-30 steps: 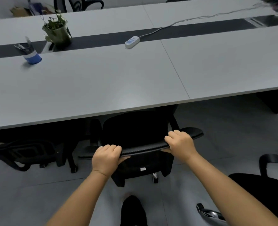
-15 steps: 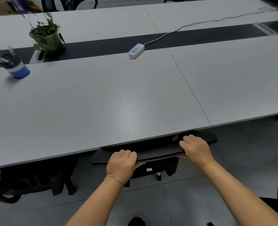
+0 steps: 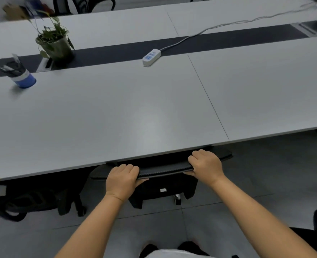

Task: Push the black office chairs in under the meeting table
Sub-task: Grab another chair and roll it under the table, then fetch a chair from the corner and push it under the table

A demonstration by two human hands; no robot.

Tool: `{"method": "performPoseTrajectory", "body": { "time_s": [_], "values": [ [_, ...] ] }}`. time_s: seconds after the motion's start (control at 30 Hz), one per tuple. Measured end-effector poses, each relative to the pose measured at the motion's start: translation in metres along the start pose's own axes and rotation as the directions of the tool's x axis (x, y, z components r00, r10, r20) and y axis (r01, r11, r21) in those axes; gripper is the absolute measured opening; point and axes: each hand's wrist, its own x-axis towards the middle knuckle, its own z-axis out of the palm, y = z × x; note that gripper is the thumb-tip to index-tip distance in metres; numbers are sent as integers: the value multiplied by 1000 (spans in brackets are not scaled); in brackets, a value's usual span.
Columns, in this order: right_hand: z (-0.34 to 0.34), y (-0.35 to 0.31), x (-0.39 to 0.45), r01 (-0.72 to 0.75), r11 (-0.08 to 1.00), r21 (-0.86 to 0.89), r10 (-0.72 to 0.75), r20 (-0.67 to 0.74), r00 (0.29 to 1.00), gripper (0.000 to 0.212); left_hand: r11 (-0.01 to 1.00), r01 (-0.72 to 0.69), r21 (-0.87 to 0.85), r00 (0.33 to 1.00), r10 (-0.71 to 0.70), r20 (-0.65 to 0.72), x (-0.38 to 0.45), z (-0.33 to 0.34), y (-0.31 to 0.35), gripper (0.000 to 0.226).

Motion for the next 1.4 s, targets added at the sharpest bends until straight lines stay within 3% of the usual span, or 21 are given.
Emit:
{"method": "performPoseTrajectory", "body": {
  "time_s": [0.2,0.27,0.33,0.4,0.47,0.53,0.6,0.7,0.77,0.83,0.87,1.0,1.07,1.13,1.2,1.3,1.33,1.4],
  "values": [
    [-14,-10,-1,-140,988,68,137,55,989,50,995,92,-40,983,-84,165,4,-17,7,76],
    [-22,-12,-14,-206,967,152,200,53,978,49,991,116,-64,969,-99,225,2,-24,15,67],
    [-32,-20,-38,-297,928,223,287,77,955,51,980,154,-128,959,-117,258,-3,-31,30,60],
    [-47,-30,-67,-426,875,231,402,144,904,50,960,152,-237,968,-95,233,-6,-35,54,69],
    [-67,-47,-99,-606,736,301,561,230,795,60,918,87,-386,984,-19,176,-11,-39,86,67],
    [-80,-75,-138,-772,527,355,697,339,631,72,834,-9,-551,979,121,166,-25,-36,116,46],
    [-94,-112,-182,-860,356,366,842,273,465,79,707,-97,-700,936,304,178,-45,-28,149,28],
    [-110,-178,-245,-943,157,292,923,296,245,73,565,-71,-822,756,568,325,-84,-17,192,24],
    [-124,-228,-290,-948,-7,318,947,308,97,52,522,-24,-852,641,663,388,-111,-20,220,21],
    [-138,-277,-329,-896,-211,391,959,258,-114,35,414,140,-899,481,766,427,-134,-36,247,24],
    [-143,-298,-349,-875,-258,409,962,193,-194,31,395,214,-893,406,796,449,-143,-46,262,25],
    [-175,-356,-419,-731,-477,488,861,92,-500,35,367,360,-858,276,836,473,-180,-92,335,39],
    [-194,-364,-453,-701,-535,471,803,28,-595,41,382,350,-855,236,848,475,-201,-98,383,59],
    [-222,-363,-492,-682,-566,462,771,5,-636,35,419,281,-863,174,862,476,-222,-108,439,69],
    [-254,-354,-532,-660,-573,486,753,-7,-658,37,399,261,-879,105,894,437,-240,-128,499,56],
    [-296,-339,-594,-605,-568,558,710,-39,-703,88,309,241,-920,94,936,339,-252,-170,586,33],
    [-308,-335,-611,-582,-575,575,687,-47,-725,97,274,238,-932,101,947,304,-255,-183,610,29],
    [-336,-327,-639,-542,-561,626,662,-54,-748,86,216,245,-945,112,962,249,-259,-206,651,24]
  ]
}}
